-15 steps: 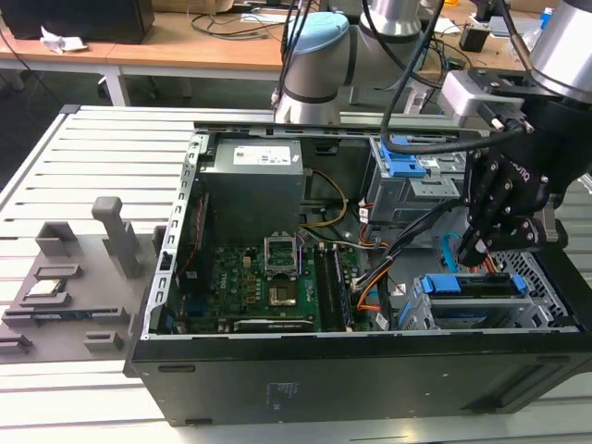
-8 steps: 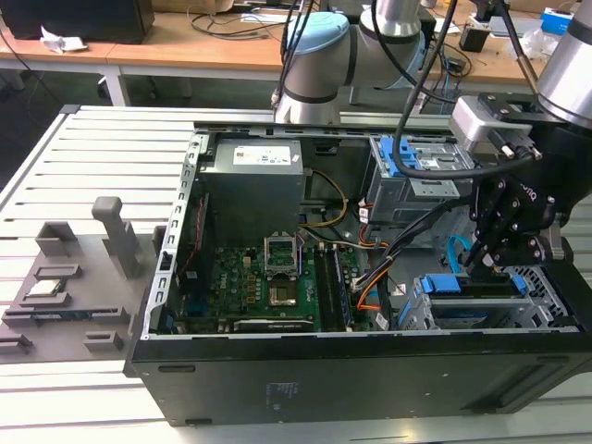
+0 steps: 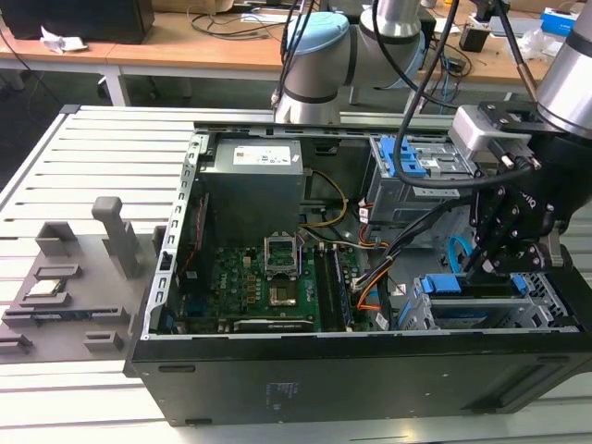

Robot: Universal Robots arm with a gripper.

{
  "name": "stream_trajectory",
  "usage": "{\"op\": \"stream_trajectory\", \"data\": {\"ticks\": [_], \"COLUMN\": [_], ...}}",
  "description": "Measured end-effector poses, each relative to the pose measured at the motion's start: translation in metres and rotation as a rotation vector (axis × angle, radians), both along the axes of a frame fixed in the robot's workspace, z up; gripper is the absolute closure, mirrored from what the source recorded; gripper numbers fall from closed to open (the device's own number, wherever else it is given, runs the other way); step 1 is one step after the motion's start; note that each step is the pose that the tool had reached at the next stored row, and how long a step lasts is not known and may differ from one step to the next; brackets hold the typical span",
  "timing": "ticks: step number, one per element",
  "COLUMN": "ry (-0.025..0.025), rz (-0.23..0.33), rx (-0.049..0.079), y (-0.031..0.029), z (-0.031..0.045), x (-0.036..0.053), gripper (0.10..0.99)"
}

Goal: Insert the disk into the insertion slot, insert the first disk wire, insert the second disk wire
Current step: 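Insert the second disk wire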

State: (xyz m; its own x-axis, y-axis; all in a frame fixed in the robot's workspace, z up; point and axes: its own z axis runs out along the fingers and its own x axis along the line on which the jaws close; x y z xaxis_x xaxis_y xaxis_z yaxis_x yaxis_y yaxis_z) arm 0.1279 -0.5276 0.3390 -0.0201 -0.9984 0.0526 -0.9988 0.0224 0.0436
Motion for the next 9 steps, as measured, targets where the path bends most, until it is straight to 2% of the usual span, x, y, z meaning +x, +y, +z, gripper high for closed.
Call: {"op": "stream_trajectory", "data": {"ticks": [3,4,5,8,9], "ry": [-0.0003,-0.0001,-0.0001,-0.0001,-0.0001], "rz": [0.0,0.0,0.0,0.0,0.0], "rx": [0.0,0.0,0.0,0.0,0.0], "y": [-0.0001,-0.0001,-0.0001,0.0005,0.0043], "z": [-0.0005,-0.0005,0.0016,0.0129,0.023], "x": [0.0001,0.0,0.0,0.0,0.0], "gripper": [0.925,0.847,0.847,0.847,0.929]}}
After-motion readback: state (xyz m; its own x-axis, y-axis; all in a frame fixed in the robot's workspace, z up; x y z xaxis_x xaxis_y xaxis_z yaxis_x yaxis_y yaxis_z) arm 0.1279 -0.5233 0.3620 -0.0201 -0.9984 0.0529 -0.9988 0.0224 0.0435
